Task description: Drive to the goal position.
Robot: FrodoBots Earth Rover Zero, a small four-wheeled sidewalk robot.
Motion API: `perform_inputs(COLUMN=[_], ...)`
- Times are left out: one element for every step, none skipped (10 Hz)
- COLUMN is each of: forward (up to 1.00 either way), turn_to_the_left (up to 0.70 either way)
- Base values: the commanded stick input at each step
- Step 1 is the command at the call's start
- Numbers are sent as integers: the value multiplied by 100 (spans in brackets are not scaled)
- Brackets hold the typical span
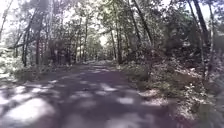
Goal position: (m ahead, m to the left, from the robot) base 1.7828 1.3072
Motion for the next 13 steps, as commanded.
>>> perform_inputs(forward=[45, 45, 45, 45, 45, 45, 45, 45, 45, 45, 45, 45, 45], turn_to_the_left=[0, 0, 0, 0, 0, 2, 6, 10, 15, 19, 23, 26, 20])
